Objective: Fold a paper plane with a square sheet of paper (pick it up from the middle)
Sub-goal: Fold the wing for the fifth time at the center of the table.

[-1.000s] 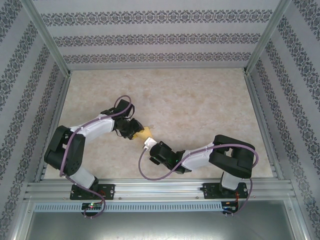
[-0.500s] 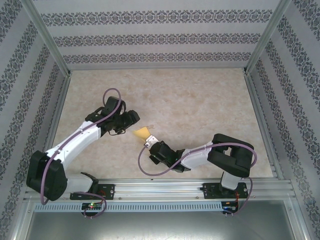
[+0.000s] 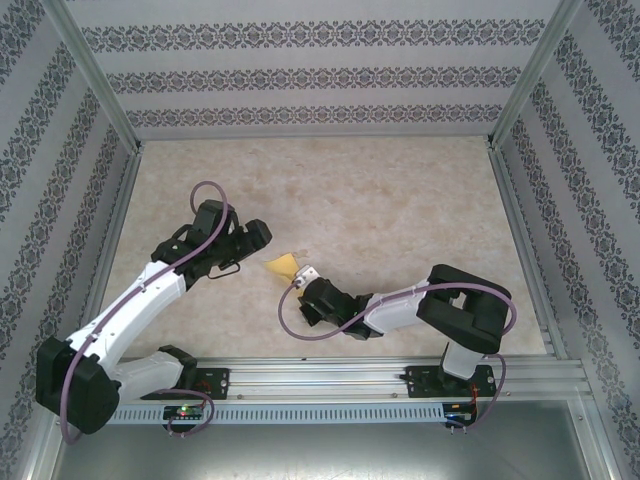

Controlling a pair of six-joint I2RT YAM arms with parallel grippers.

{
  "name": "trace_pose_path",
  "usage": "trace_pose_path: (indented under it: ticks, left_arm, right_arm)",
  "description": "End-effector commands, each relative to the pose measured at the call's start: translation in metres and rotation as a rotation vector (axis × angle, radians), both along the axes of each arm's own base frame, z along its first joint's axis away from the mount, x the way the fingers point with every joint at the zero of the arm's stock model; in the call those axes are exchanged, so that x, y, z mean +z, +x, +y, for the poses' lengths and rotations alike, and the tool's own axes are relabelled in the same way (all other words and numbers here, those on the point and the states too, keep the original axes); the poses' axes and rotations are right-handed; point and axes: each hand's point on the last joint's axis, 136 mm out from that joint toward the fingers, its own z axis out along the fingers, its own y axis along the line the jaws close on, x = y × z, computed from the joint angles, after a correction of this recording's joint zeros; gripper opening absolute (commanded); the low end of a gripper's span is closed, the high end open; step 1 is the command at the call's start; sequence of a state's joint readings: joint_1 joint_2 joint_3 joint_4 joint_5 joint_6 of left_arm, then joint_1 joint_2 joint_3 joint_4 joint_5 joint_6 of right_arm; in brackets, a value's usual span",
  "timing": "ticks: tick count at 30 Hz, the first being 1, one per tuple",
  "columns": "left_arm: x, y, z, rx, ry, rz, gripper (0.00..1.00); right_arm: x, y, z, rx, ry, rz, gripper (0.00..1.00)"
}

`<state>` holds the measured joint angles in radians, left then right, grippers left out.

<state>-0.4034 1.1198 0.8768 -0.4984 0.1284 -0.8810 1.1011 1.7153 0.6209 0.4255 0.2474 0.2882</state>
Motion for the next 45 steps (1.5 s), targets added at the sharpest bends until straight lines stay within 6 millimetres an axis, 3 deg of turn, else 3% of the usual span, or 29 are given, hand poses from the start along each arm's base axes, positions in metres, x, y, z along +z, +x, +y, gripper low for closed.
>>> trace_pose_path:
  ticks: [1, 16, 34, 45]
  left_arm:
    - [-0.006, -0.006, 0.012, 0.015, 0.042, 0.009, 0.89]
    - [0.0, -0.017, 0.016, 0.01, 0.017, -0.051, 0.91]
    - [-0.007, -0.022, 0.012, 0.0, -0.022, -0.053, 0.9]
    - [-0.013, -0.023, 0.014, 0.02, -0.019, -0.04, 0.91]
  right_arm:
    - [0.004, -0.003, 0.001, -0.005, 0.054, 0.038, 0.0]
    - [0.001, -0.001, -0.003, -0.044, 0.094, 0.088, 0.0]
    - [-0.004, -0.001, 0.0, -0.042, 0.117, 0.14, 0.0]
    - [-0.007, 0.002, 0.001, -0.078, 0.295, 0.3, 0.0]
